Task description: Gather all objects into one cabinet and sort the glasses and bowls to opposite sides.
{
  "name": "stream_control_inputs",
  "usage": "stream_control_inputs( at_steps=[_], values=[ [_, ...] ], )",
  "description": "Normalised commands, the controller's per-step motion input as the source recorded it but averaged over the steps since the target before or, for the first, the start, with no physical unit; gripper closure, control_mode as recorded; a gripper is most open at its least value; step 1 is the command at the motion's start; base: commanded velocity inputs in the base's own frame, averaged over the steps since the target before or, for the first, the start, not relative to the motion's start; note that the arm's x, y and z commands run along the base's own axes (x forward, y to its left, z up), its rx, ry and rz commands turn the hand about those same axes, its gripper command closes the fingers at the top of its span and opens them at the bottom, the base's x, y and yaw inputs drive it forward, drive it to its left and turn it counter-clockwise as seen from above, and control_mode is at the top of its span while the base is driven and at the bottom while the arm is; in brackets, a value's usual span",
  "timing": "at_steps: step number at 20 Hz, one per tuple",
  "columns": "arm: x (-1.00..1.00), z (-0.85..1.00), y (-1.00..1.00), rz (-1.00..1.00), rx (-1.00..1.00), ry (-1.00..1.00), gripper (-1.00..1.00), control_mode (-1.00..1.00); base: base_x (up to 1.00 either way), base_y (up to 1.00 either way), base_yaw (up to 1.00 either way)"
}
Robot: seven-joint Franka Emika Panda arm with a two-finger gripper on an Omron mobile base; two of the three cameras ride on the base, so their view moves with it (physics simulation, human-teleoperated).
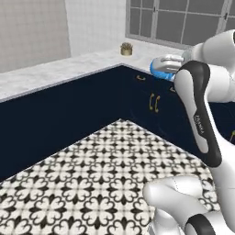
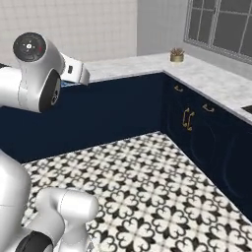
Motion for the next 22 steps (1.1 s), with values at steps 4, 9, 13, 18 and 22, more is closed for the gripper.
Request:
stream_control_inputs(
  at_steps=[4,9,13,18,22],
  values=[
    [0.00,0.00,0.00,0.00,0.00,0.00,1.00,1.00,0.29,0.33,0.55],
    [0.00,0.00,0.00,0.00,0.00,0.00,1.00,1.00,0.26,0.33,0.54],
    [0.00,0.00,0.00,0.00,0.00,0.00,1.00,1.00,0.11,0.36,0.52],
    [0.00,0.00,0.00,0.00,0.00,0.00,1.00,1.00,0.04,0.23,0.48],
    [0.00,0.00,0.00,0.00,0.00,0.00,1.00,1.00,0.09,0.17,0.47]
  ],
)
